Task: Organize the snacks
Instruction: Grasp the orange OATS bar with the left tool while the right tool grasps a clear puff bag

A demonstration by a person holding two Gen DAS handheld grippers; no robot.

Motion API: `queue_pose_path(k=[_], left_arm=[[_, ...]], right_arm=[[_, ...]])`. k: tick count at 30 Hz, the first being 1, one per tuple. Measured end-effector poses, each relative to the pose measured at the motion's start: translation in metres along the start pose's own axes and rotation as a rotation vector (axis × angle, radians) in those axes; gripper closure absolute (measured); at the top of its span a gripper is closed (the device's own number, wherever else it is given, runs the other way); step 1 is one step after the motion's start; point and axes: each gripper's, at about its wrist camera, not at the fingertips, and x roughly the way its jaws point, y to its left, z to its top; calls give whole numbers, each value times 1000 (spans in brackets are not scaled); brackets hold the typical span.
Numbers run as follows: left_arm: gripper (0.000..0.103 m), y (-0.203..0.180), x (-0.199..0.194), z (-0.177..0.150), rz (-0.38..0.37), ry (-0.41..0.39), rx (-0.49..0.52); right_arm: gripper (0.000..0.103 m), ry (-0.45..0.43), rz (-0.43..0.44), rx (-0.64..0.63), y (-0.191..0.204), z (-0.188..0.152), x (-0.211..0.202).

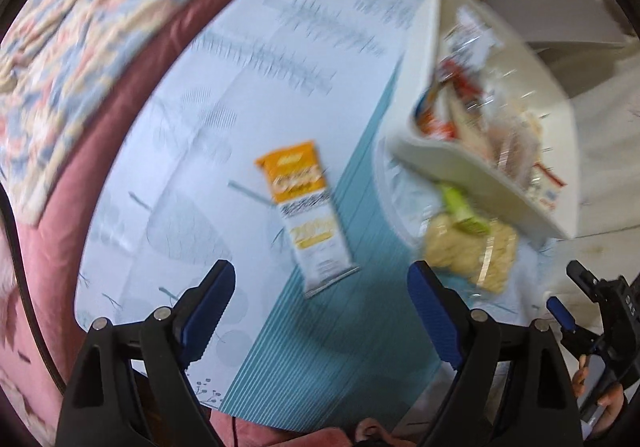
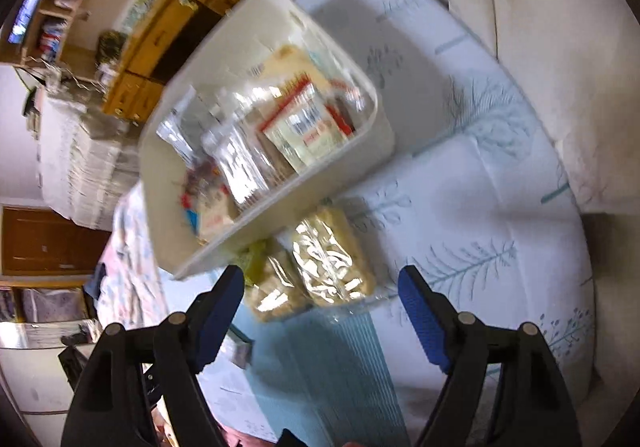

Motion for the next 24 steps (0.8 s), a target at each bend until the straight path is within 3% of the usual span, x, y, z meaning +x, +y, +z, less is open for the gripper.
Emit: queue_pose_path(k=[8, 19, 24], left_arm=[[16, 20, 50, 15, 40, 93, -70], [16, 24, 73, 40, 77, 119, -61], [16, 16, 86, 46, 88, 157, -36]], right_arm=[[23, 86, -135, -98, 13, -14, 50], [23, 31, -317, -339, 40, -32, 85], [25, 15, -349, -413, 50, -33, 94]])
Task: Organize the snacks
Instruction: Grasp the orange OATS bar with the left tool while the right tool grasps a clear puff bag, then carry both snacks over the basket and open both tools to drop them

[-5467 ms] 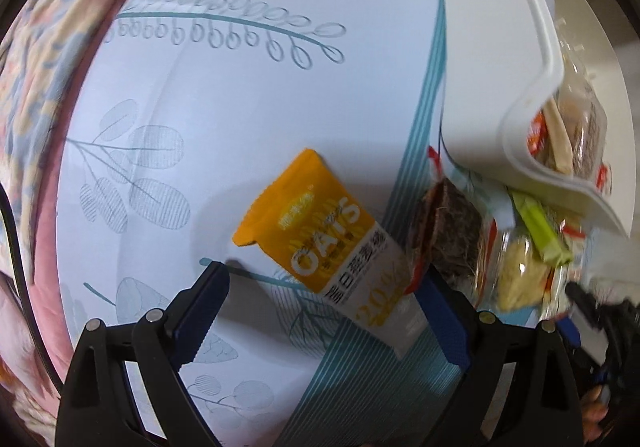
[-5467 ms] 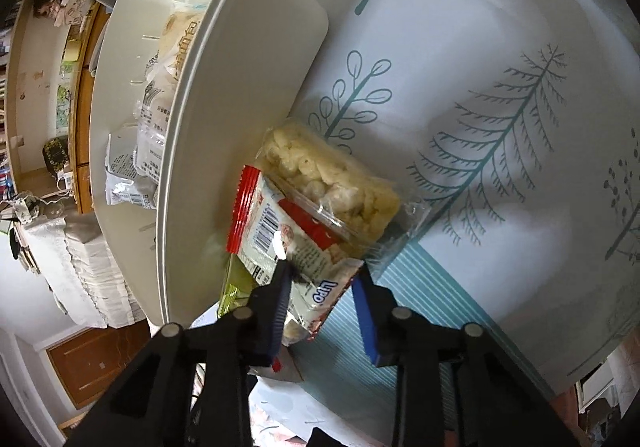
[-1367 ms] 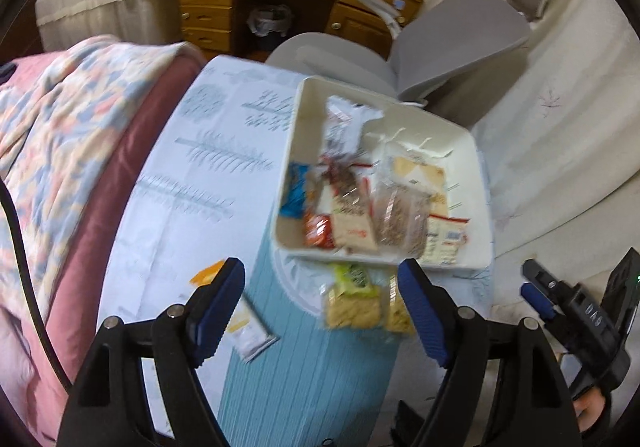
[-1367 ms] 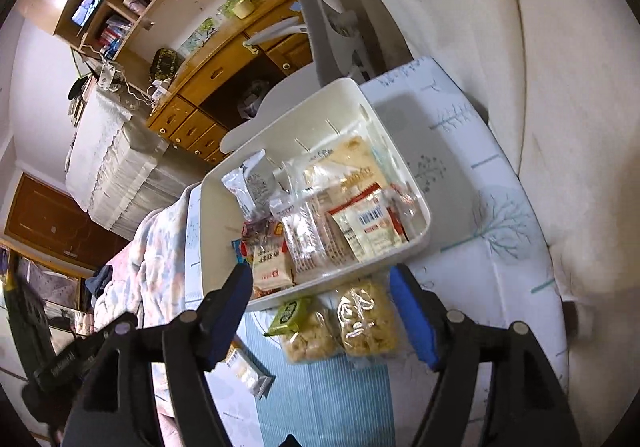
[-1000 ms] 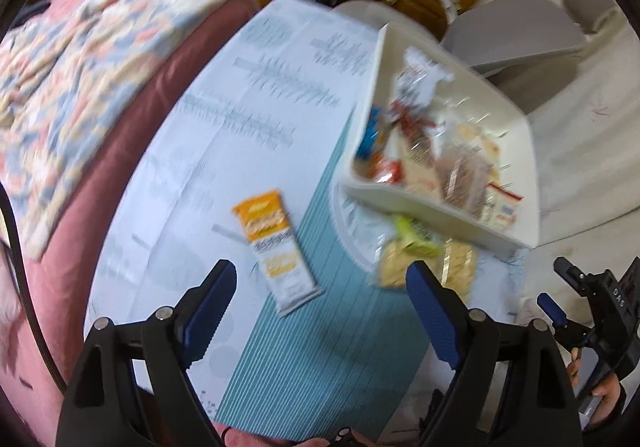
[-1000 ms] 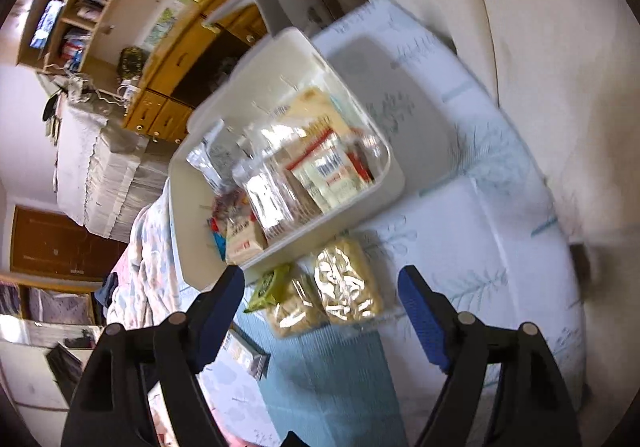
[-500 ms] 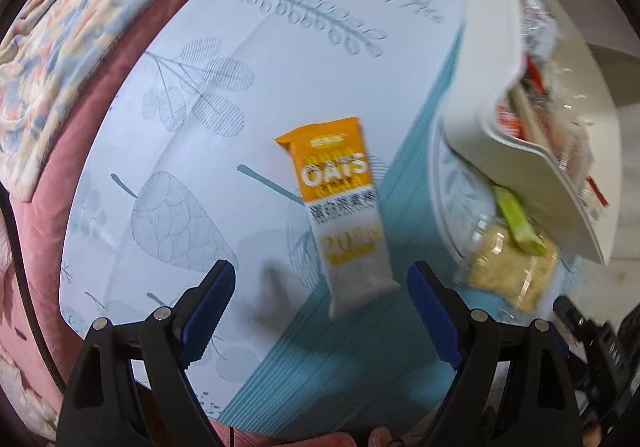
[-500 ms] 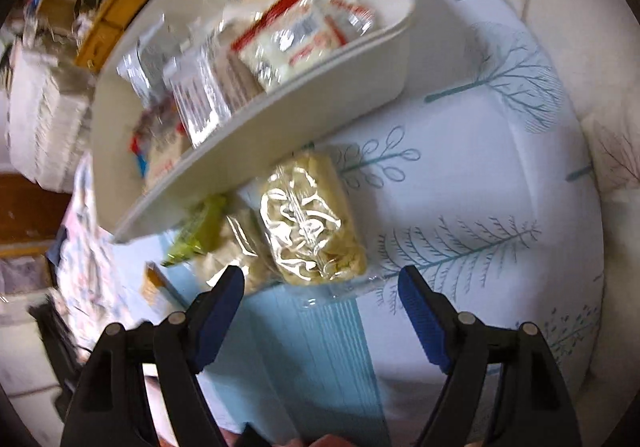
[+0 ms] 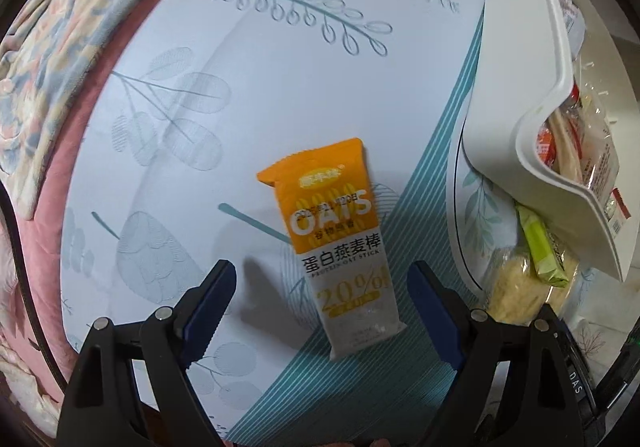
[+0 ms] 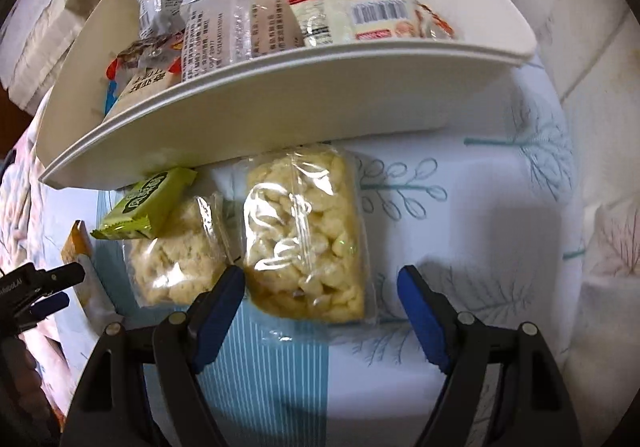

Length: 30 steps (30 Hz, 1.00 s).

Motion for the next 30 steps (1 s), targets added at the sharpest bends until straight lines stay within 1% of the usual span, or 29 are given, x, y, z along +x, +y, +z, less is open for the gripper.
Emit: queue_pose_path(k=[1, 2, 4, 5, 7, 10, 11, 12, 13, 15, 16, 20, 23, 25, 28, 30], left_arm=[[16, -1, 2, 0, 2, 7, 3], [19, -3, 5, 1, 1, 17, 6], [26, -7, 10, 0, 2, 48, 8], [32, -9, 13, -1, 0, 66, 10], [36, -14, 14, -2, 17, 71, 21], [42, -22, 15, -3, 25, 87, 36], [48, -23, 15, -4, 35, 89, 41], [56, -28, 15, -7, 47, 94, 45], [60, -30, 16, -10, 55, 98, 47], [61, -31, 17, -16, 50, 110, 42], [61, -32, 18, -19, 52, 114, 43], [62, -32, 20, -33, 50, 130, 39], [63, -35, 11, -42, 59, 116, 51], [63, -35, 1, -48, 58, 99, 64], [64, -34, -21, -54, 30, 62, 50], [64, -30, -40, -56, 14, 33, 62]], right_arm=[[28, -5, -3, -22, 4, 1, 0], [30, -8, -2, -40, 7, 3, 1], [40, -9, 8, -75, 15, 7, 1], [41, -8, 10, -87, 18, 9, 2], [41, -6, -8, -104, 25, 15, 2], [41, 1, -8, -107, 28, 18, 4], [42, 1, -8, -112, 30, 18, 4], [42, 0, -7, -114, 29, 19, 4], [42, -2, -4, -116, 29, 19, 4], [42, -1, 3, -115, 27, 17, 4], [42, 7, 10, -113, 15, 13, 2], [42, 58, 45, -101, 5, 2, 6], [43, 101, 86, -100, 7, -11, 2], [43, 128, 131, -98, 9, -19, -4], [43, 147, 185, -110, 13, -31, -16], [43, 143, 212, -127, 17, -37, -26]])
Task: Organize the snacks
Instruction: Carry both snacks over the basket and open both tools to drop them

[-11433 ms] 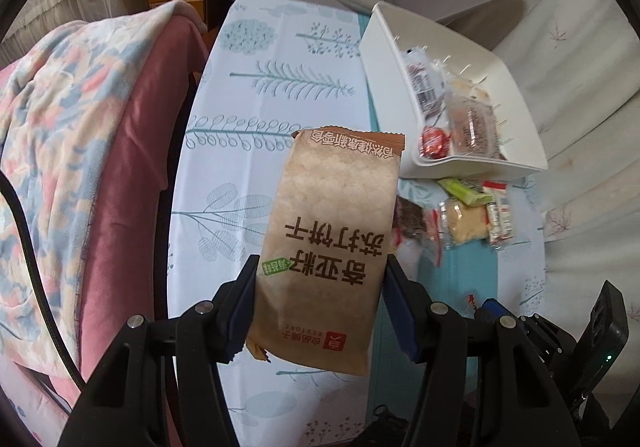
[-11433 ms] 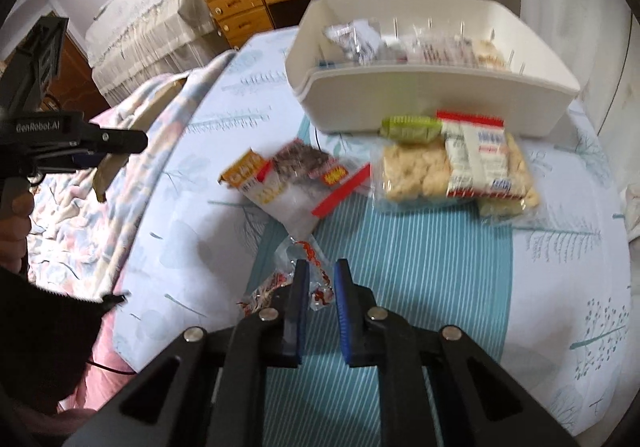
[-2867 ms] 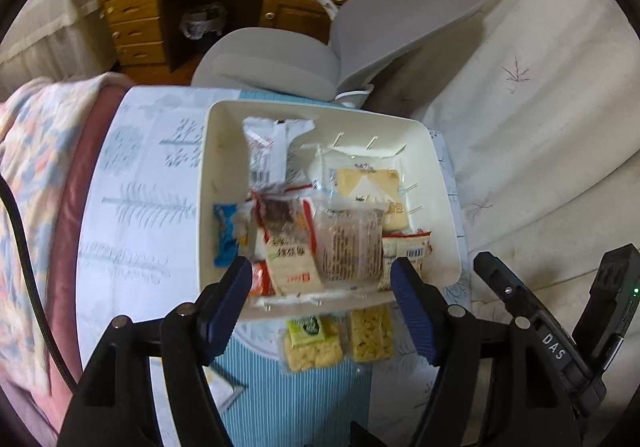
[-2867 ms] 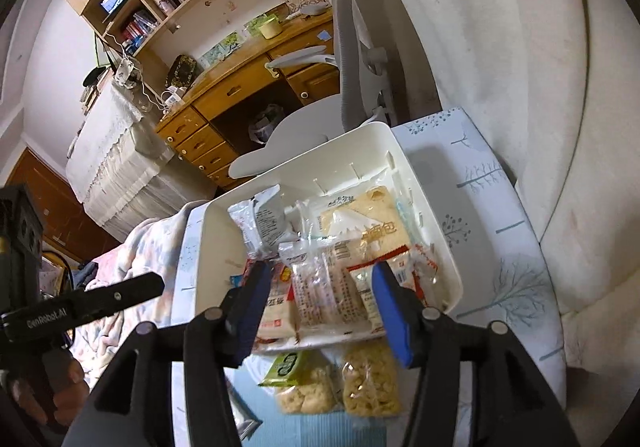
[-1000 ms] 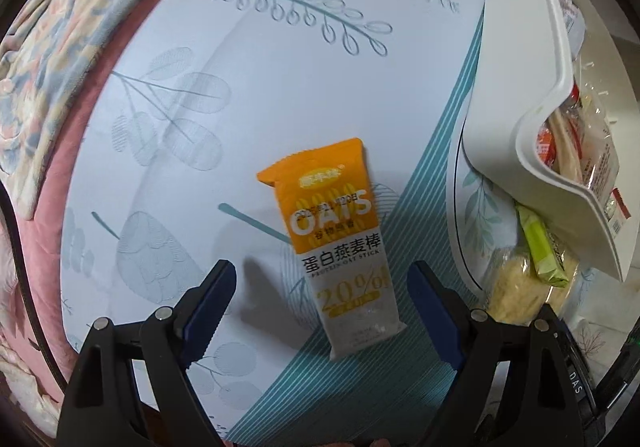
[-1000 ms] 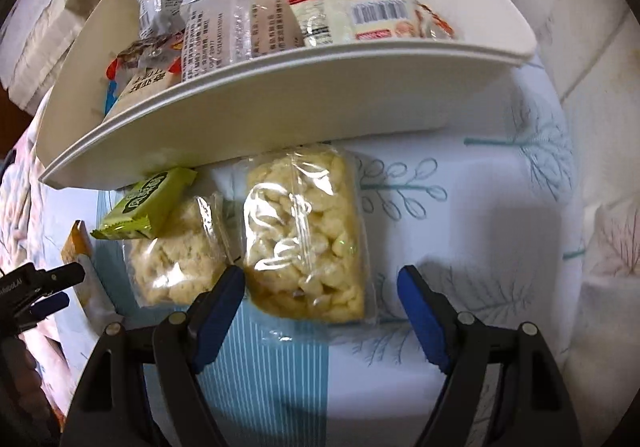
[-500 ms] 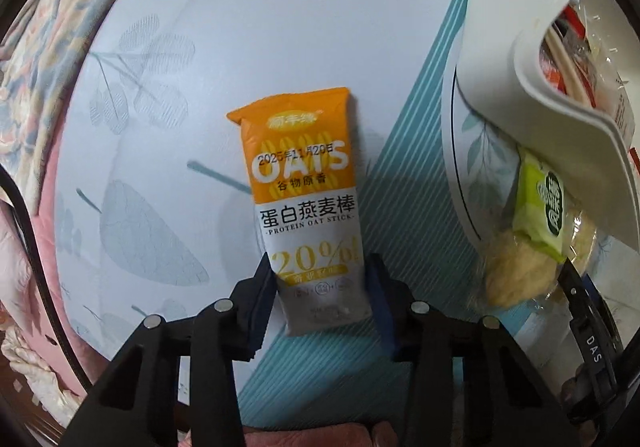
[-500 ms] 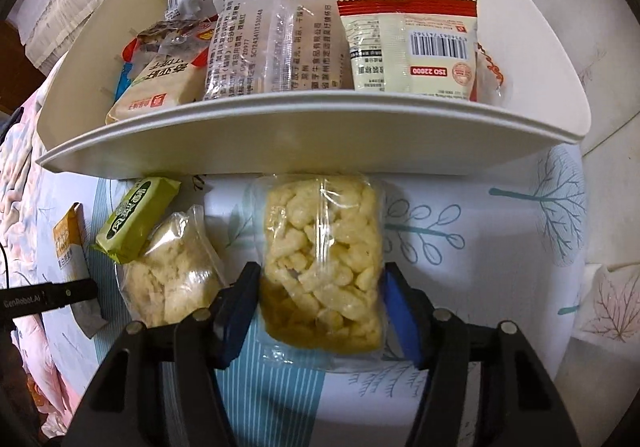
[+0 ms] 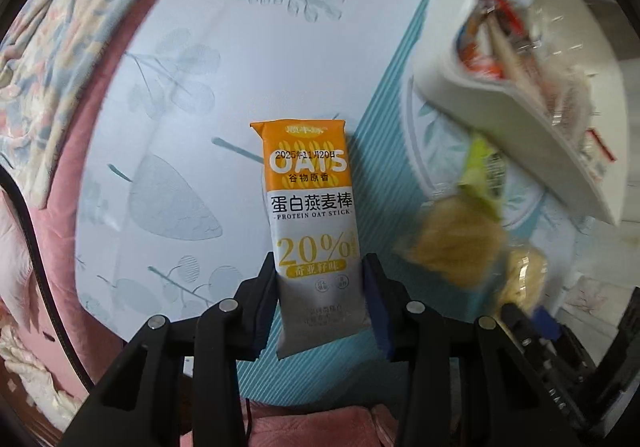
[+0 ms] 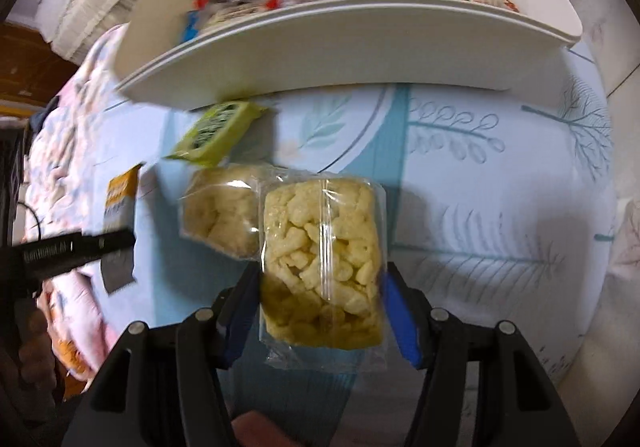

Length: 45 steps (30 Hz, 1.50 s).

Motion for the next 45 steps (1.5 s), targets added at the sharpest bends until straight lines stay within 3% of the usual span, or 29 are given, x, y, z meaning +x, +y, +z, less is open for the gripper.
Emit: queue_pose_path(k=[2, 8, 15, 21, 27, 33, 36, 37, 39, 40, 45], left_arm=[[64, -1, -19, -10, -13, -47, 12], [64, -13, -77, 3, -26, -170, 92], [64, -36, -158, 11, -57, -317, 214], [64, -85, -203, 19, -90, -418, 341], [64, -131, -216, 40, -132, -470, 416], [63, -163, -205, 65, -195, -476, 452], [63, -173, -194, 74, -183, -482, 454], [61, -175, -190, 75, -181, -484, 455], [40, -177, -182, 80, -201, -470, 445], [35, -177, -179, 83, -209, -464, 435], [31, -172, -174, 87, -196, -459, 400]], right_arm=[[43, -10, 30, -29, 8, -5, -10], [43, -72, 118, -117, 34, -8, -54], [43, -203, 132, -217, 49, 3, -106], [43, -318, 128, -219, 41, 28, -141], [43, -401, 116, -161, 20, 57, -157], [43, -455, 73, -97, -9, 86, -161], [43, -460, 61, -50, -24, 99, -156], [43, -457, 61, -40, -26, 101, -154], [42, -450, 61, -19, -31, 106, -149], [42, -444, 57, -10, -33, 108, -147], [38, -426, 58, 1, -33, 108, -140]])
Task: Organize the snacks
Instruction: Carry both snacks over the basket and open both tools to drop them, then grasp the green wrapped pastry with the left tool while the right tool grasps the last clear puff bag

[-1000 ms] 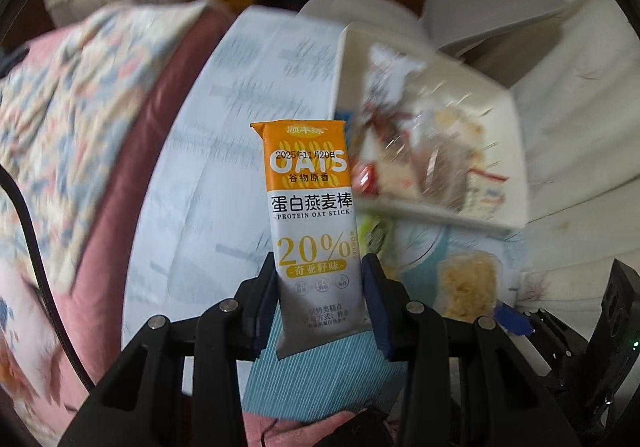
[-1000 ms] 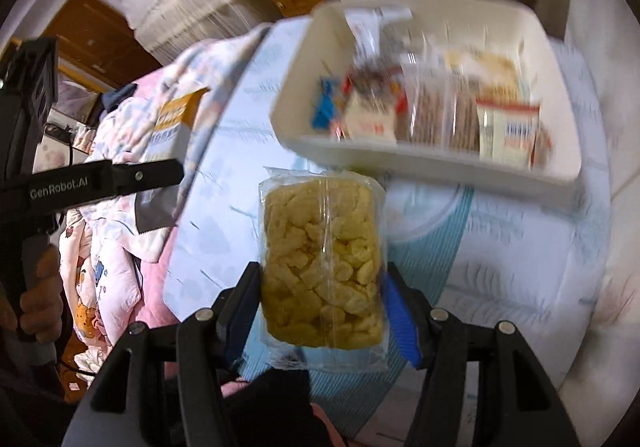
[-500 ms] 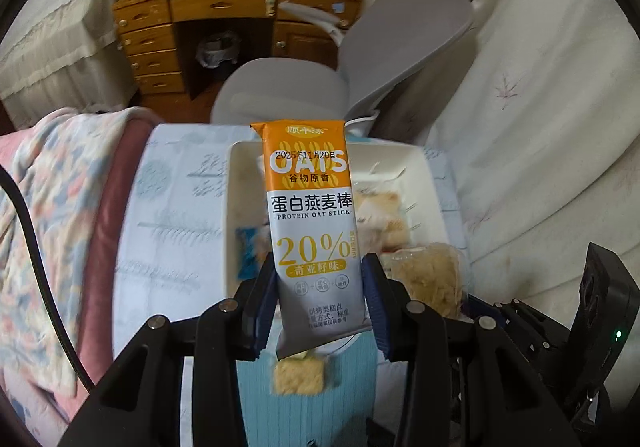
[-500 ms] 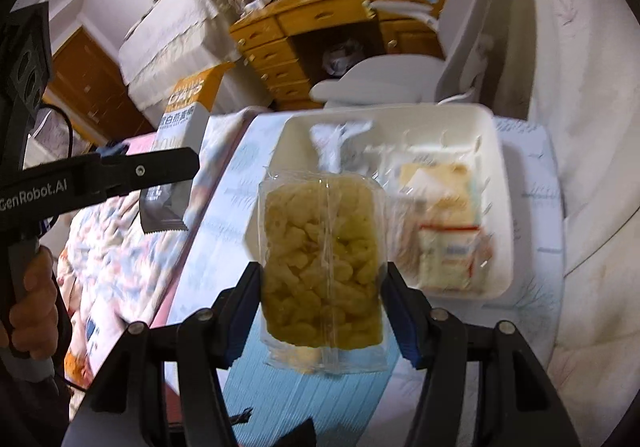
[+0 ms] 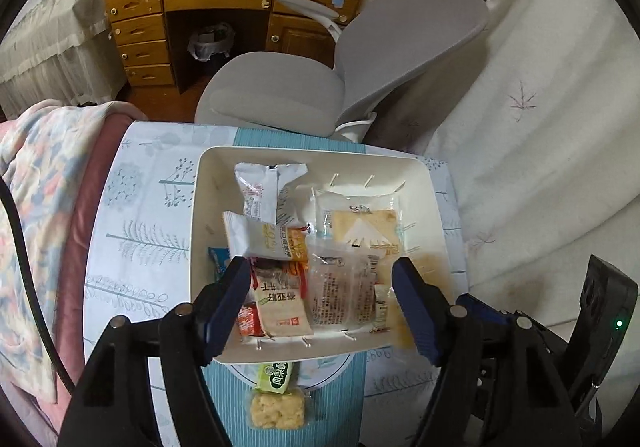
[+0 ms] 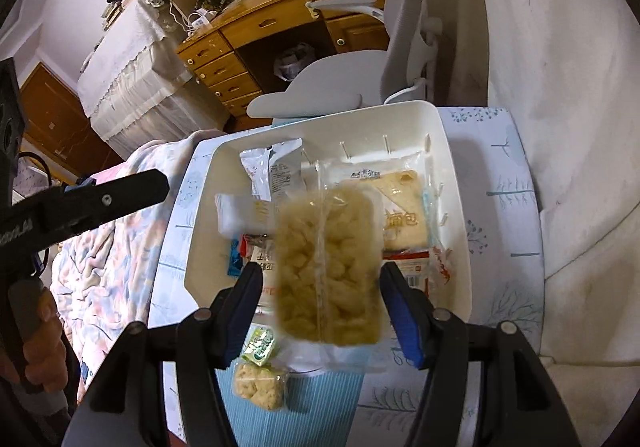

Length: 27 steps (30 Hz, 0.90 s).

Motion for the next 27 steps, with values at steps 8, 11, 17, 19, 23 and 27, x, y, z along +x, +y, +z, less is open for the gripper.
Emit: queue_pose_path(k=[8, 11, 17, 19, 23, 27], left_arm=[[25, 17, -22, -25, -11, -12, -50], [25, 24, -33, -41, -2, -13, -69], [25, 39, -43, -78, 30, -8, -106], [25, 44, -44, -93, 45, 2, -110], [25, 53, -37, -117, 62, 41, -102], [25, 59, -31, -135, 52, 54, -76]], right_arm=[[31, -25, 11, 25, 12, -11, -8], [30, -27, 18, 19, 20, -19, -14], [29, -37, 36, -31, 35, -41, -25], [29, -40, 37, -46, 38, -50, -27], [29, -42, 37, -86, 44, -69, -25], [29, -22, 42, -144, 50, -93, -16]])
